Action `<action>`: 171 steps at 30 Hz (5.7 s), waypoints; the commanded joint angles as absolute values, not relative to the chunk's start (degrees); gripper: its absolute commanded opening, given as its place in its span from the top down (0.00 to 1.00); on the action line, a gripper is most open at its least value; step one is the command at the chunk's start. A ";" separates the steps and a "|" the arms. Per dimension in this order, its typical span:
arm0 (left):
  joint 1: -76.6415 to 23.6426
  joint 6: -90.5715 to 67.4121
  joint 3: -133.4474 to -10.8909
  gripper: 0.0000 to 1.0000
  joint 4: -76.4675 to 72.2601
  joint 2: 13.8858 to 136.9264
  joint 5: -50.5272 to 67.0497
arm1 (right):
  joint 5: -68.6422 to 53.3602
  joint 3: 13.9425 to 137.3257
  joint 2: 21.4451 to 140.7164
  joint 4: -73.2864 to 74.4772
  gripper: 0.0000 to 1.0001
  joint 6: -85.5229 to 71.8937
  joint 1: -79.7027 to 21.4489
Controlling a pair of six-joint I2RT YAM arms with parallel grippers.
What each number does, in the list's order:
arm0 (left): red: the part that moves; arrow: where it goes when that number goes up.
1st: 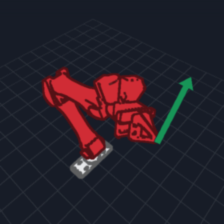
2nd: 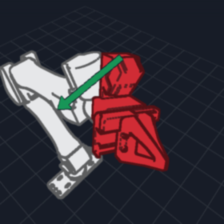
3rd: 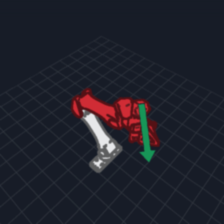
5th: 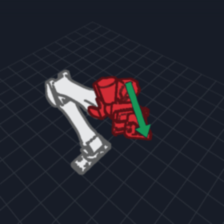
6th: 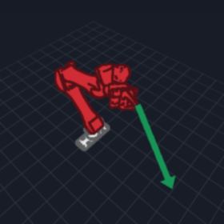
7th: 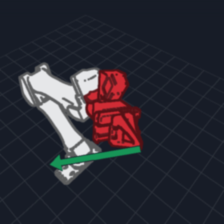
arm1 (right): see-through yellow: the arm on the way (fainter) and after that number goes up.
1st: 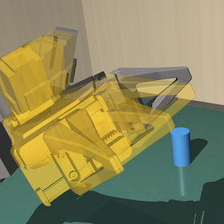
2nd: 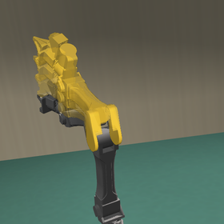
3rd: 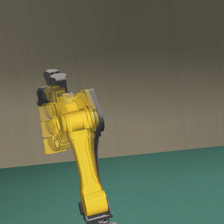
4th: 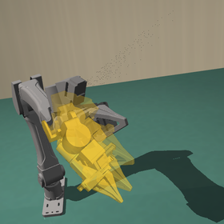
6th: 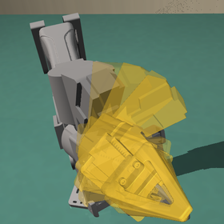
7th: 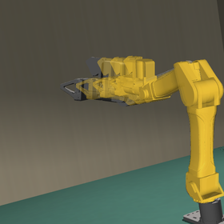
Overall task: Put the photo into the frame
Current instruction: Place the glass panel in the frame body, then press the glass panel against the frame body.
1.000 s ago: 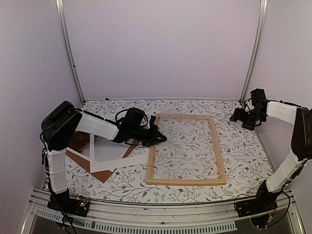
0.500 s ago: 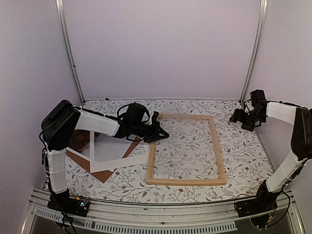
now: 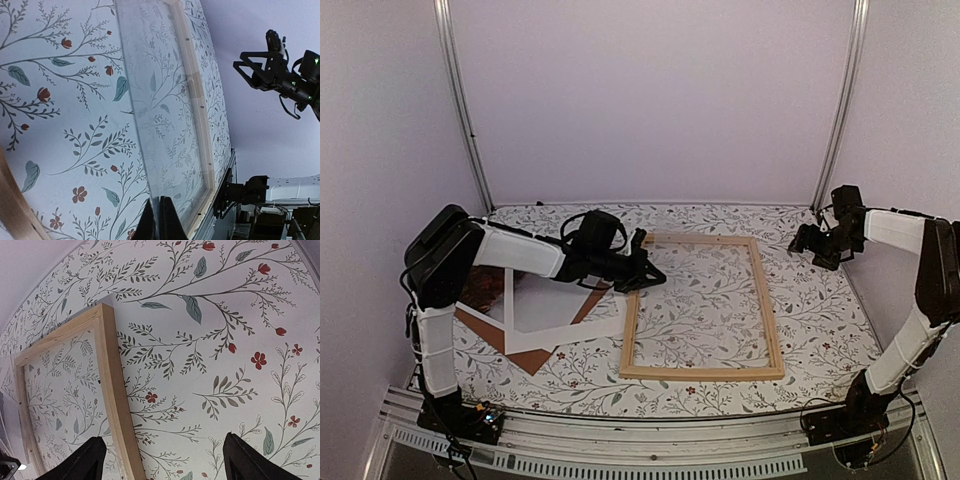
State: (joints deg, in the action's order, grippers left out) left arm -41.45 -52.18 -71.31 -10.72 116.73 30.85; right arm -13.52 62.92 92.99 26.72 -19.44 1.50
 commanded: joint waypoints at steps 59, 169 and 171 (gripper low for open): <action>-40.27 -50.06 -69.96 1.00 -8.12 115.87 31.64 | -14.28 62.20 94.29 25.22 0.15 -19.18 0.51; -41.48 -45.94 -74.62 0.67 -4.04 119.71 32.15 | -26.48 68.56 107.92 14.93 0.14 -22.75 -28.73; -41.51 -46.09 -74.70 0.66 -4.17 119.71 32.05 | -27.40 68.62 109.24 14.69 0.14 -23.06 -28.77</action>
